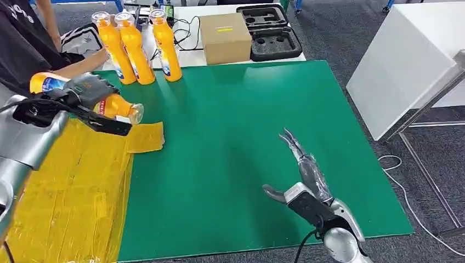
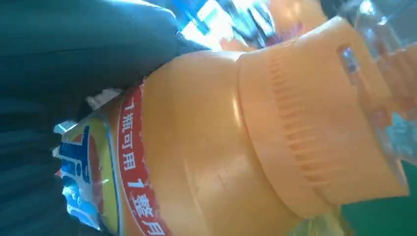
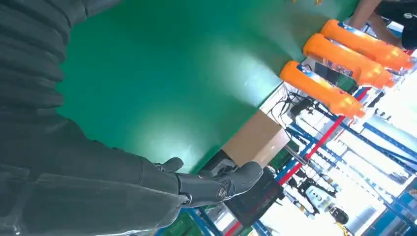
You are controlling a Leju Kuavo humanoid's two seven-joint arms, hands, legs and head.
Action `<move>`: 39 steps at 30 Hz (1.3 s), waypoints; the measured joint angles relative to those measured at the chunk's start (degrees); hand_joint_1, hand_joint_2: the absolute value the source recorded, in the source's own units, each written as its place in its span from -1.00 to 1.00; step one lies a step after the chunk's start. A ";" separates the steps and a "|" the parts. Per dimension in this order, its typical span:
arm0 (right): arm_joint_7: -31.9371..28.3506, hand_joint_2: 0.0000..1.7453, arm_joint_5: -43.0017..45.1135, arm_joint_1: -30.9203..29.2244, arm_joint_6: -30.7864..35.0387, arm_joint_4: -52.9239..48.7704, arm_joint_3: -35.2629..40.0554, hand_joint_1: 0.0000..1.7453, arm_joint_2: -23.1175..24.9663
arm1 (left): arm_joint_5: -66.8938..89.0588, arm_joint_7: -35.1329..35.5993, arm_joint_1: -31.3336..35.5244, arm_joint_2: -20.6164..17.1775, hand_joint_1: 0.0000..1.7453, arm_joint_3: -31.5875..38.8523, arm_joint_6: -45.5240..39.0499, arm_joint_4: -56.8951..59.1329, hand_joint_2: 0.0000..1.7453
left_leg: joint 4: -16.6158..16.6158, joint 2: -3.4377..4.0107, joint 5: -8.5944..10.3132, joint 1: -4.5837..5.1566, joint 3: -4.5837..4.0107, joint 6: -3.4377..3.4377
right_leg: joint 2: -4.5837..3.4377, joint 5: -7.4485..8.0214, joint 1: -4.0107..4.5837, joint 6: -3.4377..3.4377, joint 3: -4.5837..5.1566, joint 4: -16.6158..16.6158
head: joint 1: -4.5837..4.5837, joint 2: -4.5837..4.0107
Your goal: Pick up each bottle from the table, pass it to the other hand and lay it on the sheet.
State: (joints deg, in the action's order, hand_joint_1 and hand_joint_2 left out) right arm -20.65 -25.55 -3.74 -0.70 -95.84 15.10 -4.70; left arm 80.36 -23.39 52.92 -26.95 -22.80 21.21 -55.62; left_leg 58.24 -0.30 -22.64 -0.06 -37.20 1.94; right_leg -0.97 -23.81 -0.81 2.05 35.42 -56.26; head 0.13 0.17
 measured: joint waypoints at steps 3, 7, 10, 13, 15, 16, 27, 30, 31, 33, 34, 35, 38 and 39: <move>0.02 1.00 0.11 -0.33 0.00 0.39 -0.37 -1.00 0.22 | -3.80 -1.35 2.41 -1.68 1.00 -2.93 3.04 1.57 1.00 | 0.00 -0.05 0.00 0.00 0.00 0.00 | 0.01 -0.01 0.00 0.00 0.00 0.00 | 0.02 0.00; 0.11 1.00 0.77 -0.38 0.00 0.81 -0.87 -1.00 0.26 | -8.92 -2.45 3.92 -2.75 1.00 -5.81 5.26 3.89 1.00 | 0.00 -0.04 0.00 0.00 -0.01 0.00 | 0.01 -0.01 0.00 -0.01 0.00 0.00 | 0.00 0.00; 0.26 1.00 1.07 -0.61 -0.15 1.29 -1.31 -1.00 0.48 | -10.60 -2.60 4.84 -2.77 1.00 -7.19 5.70 5.71 1.00 | 0.00 -0.04 0.00 0.00 -0.01 0.00 | 0.01 -0.01 0.00 -0.01 -0.01 0.00 | 0.00 0.00; 0.26 1.00 1.20 -0.85 -0.20 1.64 -1.62 -1.00 0.72 | -11.52 -2.95 5.70 -2.77 1.00 -8.28 6.14 7.08 1.00 | 0.00 -0.05 0.00 0.00 -0.01 0.00 | 0.01 -0.01 0.00 -0.01 -0.02 0.00 | 0.00 0.00; 0.33 1.00 1.22 -0.85 -0.24 1.75 -1.73 -1.00 0.87 | -13.29 -3.72 6.11 -2.80 1.00 -8.83 7.06 8.00 1.00 | 0.00 -0.05 0.00 0.00 -0.01 0.00 | 0.01 -0.01 0.00 -0.01 -0.02 0.00 | 0.02 0.00; 0.52 1.00 1.27 -0.85 -0.31 1.77 -1.88 -1.00 1.03 | -14.97 -4.47 6.20 -2.80 1.00 -9.17 7.86 8.43 1.00 | 0.00 -0.05 0.00 0.00 -0.01 0.00 | 0.01 -0.01 0.00 -0.01 -0.01 0.00 | 0.00 0.00; 0.96 1.00 2.23 -1.41 -0.68 3.21 -2.53 -1.00 1.11 | -25.18 -4.74 5.04 -2.14 1.00 -12.35 7.16 10.49 1.00 | 0.00 -0.04 0.00 0.01 -0.01 0.00 | 0.01 -0.01 0.00 -0.01 -0.01 0.01 | 0.00 0.00; 0.96 1.00 2.38 -1.78 -0.74 3.80 -2.53 -1.00 1.11 | -26.55 -4.11 2.97 -1.42 1.00 -13.00 5.46 10.75 1.00 | 0.00 -0.04 0.00 0.00 -0.01 0.00 | 0.01 -0.01 0.00 -0.01 -0.01 0.01 | 0.02 0.00; 0.96 1.00 2.40 -1.84 -0.79 3.98 -2.51 -1.00 1.11 | -26.90 -4.04 2.36 -1.18 1.00 -13.22 4.96 10.86 1.00 | 0.00 -0.04 0.00 0.00 -0.01 0.00 | 0.01 -0.01 0.00 -0.01 -0.01 0.01 | 0.02 0.00; 0.96 1.00 2.43 -2.00 -0.79 4.31 -2.49 -1.00 1.14 | -27.27 -4.02 1.08 -0.72 1.00 -13.66 4.30 11.01 1.00 | 0.00 -0.04 0.00 0.00 -0.02 0.00 | 0.01 -0.01 0.00 -0.01 -0.01 0.01 | 0.02 0.00; 0.96 1.00 2.45 -2.03 -0.79 4.39 -2.47 -1.00 1.14 | -27.51 -4.02 0.42 -0.48 1.00 -13.92 4.10 11.01 1.00 | 0.00 -0.04 0.00 0.00 -0.02 0.00 | 0.01 -0.01 0.00 -0.01 -0.01 0.01 | 0.00 0.00; 0.98 1.00 2.58 -2.06 -0.81 4.50 -2.47 -1.00 1.14 | -27.69 -4.02 -0.20 -0.30 1.00 -14.05 3.93 11.01 1.00 | 0.00 -0.04 0.00 0.00 -0.02 0.00 | 0.01 -0.01 0.00 -0.01 -0.01 0.01 | 0.02 0.00; 1.05 1.00 2.64 -2.22 -0.83 4.85 -2.40 -1.00 1.14 | -28.10 -4.02 -1.72 0.22 1.00 -14.53 3.78 11.01 1.00 | 0.00 -0.04 0.00 0.00 -0.01 0.00 | 0.01 -0.01 0.00 -0.01 -0.01 0.01 | 0.02 0.00; 1.05 1.00 2.69 -2.29 -0.83 4.94 -2.40 -1.00 1.14 | -28.21 -4.02 -2.07 0.31 1.00 -14.70 3.78 11.01 1.00 | 0.00 -0.04 0.00 0.01 -0.02 0.00 | 0.01 -0.01 0.00 -0.01 -0.01 0.01 | 0.00 0.00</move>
State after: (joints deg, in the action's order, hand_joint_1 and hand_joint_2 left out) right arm -19.61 -22.86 -6.03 -1.53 -90.90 12.70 -3.56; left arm 52.15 -27.41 50.85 -26.64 -37.50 24.98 -44.61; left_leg 58.24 -0.34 -22.64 -0.06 -37.22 1.94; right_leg -0.96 -23.82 -0.81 2.04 35.41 -56.25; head 0.13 0.17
